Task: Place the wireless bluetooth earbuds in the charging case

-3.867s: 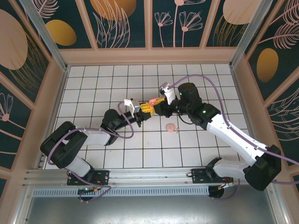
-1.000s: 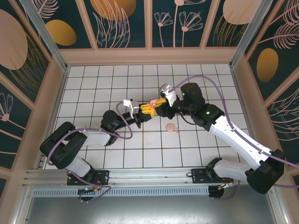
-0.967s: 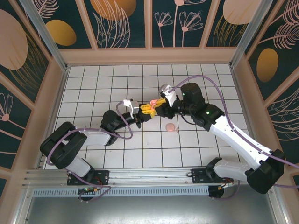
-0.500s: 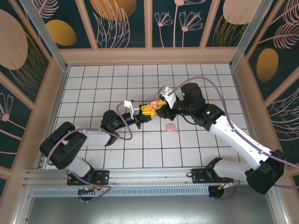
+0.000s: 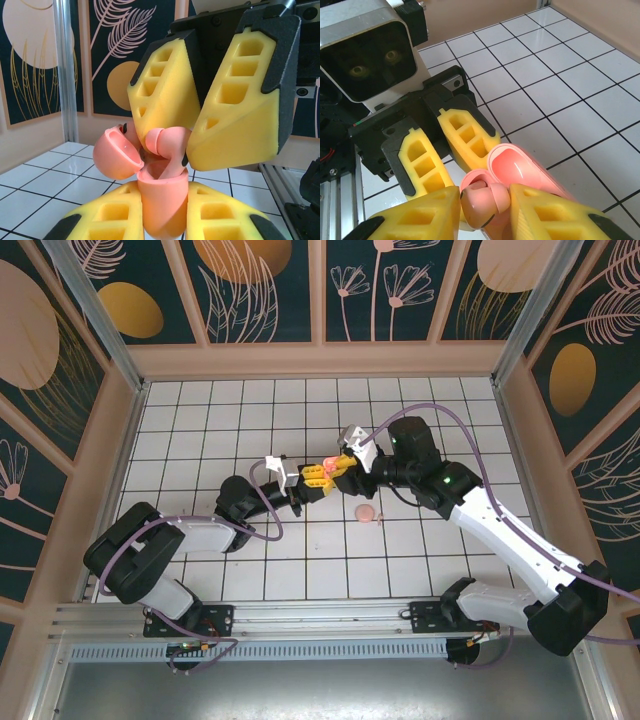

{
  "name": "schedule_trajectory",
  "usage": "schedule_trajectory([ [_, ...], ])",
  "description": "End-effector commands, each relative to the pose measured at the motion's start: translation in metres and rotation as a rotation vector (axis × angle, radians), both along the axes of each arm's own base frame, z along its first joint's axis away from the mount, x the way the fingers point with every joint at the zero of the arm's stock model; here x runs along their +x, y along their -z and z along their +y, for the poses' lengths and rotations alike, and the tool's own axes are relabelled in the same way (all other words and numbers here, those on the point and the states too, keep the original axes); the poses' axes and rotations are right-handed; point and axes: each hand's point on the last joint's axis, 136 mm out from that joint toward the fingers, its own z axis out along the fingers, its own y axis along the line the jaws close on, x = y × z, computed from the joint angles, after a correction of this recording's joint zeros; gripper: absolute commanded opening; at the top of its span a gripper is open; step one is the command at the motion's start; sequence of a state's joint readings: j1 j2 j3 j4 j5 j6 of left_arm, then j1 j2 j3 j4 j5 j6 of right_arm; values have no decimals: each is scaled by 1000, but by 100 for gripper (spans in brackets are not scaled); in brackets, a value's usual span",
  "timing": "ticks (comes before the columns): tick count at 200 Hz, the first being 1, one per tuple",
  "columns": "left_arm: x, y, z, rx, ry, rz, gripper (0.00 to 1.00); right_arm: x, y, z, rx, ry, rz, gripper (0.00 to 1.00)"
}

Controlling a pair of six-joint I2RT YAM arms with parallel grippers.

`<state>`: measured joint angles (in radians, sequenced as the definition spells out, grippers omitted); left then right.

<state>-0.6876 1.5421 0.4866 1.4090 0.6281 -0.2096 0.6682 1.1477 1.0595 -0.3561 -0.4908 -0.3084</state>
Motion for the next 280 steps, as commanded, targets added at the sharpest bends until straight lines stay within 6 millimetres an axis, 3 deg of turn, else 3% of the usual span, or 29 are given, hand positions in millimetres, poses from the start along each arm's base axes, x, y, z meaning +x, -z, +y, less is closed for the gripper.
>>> schedule_trajectory([
  [1, -26, -53, 2, -111, 67, -195, 14, 8, 1, -7, -23, 40, 11, 31],
  [280, -20, -47, -2, -85, 56, -179, 14, 8, -38, -4, 113, 62, -37, 45],
])
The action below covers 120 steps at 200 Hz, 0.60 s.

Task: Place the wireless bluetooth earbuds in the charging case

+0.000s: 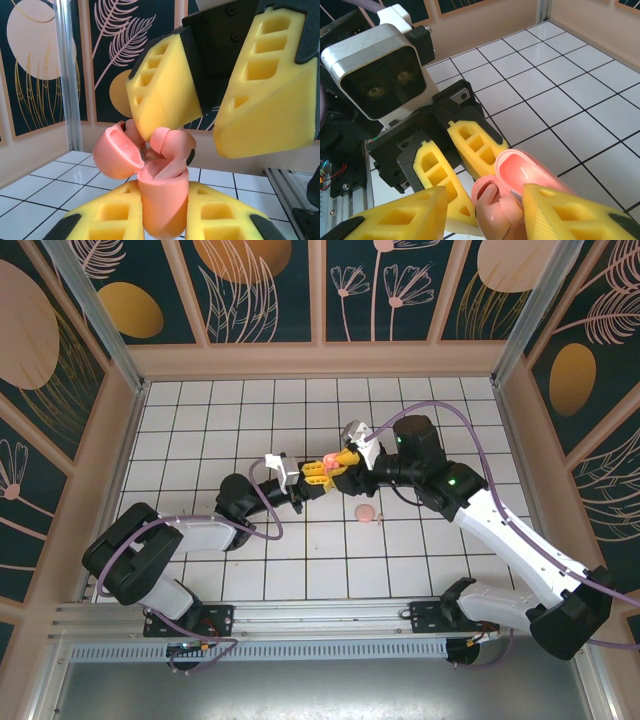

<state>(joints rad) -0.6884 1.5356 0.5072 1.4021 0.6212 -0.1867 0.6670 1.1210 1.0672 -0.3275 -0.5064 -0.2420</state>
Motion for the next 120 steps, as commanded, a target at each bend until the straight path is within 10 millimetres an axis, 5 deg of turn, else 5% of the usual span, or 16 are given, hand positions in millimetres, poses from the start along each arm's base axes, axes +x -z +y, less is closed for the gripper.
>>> schedule_trajectory([
  [1, -23, -38, 0, -74, 68, -144, 15, 11, -19, -4, 47, 49, -49, 45],
  [120, -19, -30, -2, -55, 50, -129, 15, 4, -41, -1, 130, 24, -75, 47],
])
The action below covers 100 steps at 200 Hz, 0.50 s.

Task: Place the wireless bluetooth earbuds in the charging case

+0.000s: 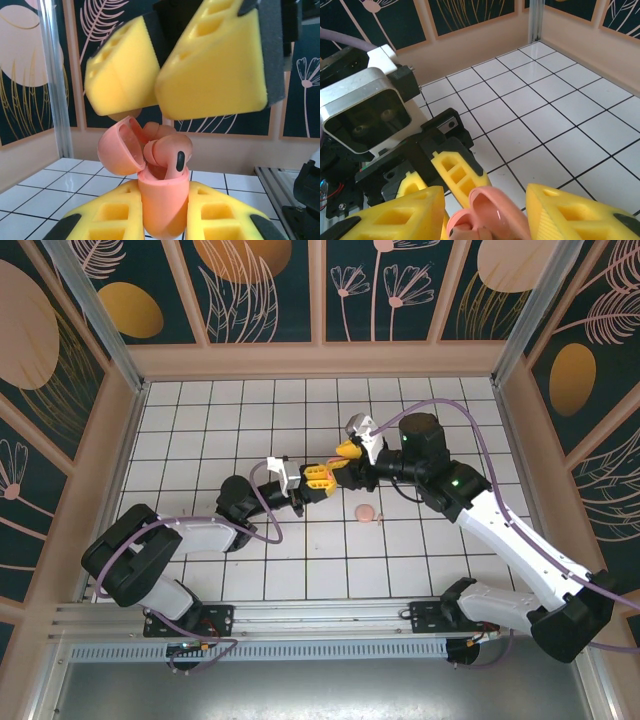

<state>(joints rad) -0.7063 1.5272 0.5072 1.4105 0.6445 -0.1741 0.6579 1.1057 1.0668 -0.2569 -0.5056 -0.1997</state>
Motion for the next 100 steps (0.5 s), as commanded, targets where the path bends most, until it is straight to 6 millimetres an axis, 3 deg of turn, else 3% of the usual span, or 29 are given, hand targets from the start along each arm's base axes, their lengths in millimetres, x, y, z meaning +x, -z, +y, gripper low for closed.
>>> schedule_trajectory([
  [1, -8, -26, 2, -55, 13, -99, 14, -1, -21, -1, 64, -2, -44, 47],
  [100, -2, -25, 4, -68, -13, -72, 14, -12, -39, -3, 120, -33, -48, 47],
])
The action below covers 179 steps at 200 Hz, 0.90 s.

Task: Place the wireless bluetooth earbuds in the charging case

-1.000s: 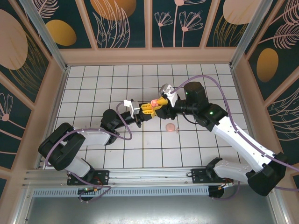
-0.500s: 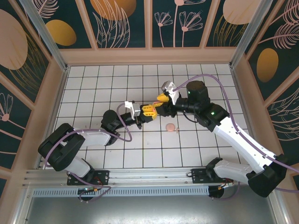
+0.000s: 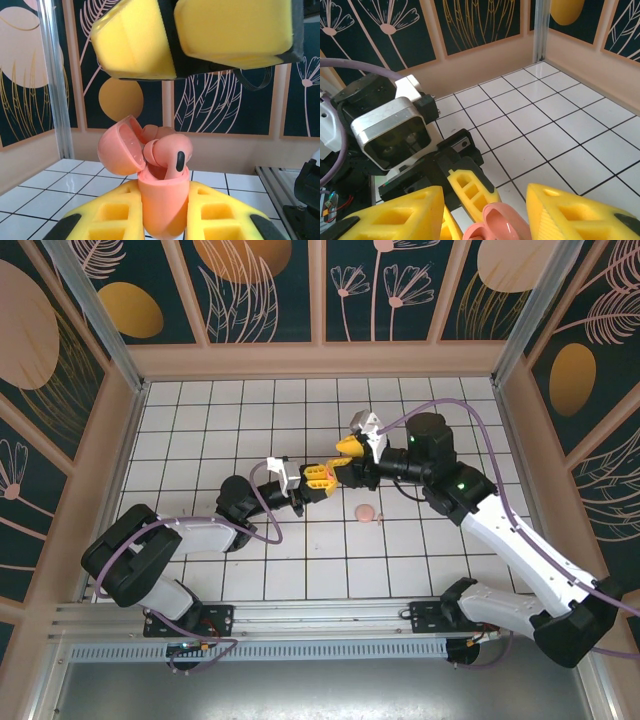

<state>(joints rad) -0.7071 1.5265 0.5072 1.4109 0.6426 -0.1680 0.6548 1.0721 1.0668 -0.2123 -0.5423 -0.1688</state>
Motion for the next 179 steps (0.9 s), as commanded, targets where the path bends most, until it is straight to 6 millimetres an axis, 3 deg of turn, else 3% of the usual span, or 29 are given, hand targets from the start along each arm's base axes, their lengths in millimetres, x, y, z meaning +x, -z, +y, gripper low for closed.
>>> schedule_trajectory([
  [1, -2, -24, 3, -68, -10, -64, 14, -4, -17, -2, 53, -10, -21, 47],
  [79, 0, -26, 6, -77, -35, -65, 14, 15, -20, -41, 165, 237, 211, 46],
  [148, -1, -26, 6, -74, -35, -76, 15, 15, 34, -54, 112, 388, 498, 45],
  [179, 0, -26, 5, -72, -32, -77, 15, 10, 36, -48, 132, 352, 539, 43],
])
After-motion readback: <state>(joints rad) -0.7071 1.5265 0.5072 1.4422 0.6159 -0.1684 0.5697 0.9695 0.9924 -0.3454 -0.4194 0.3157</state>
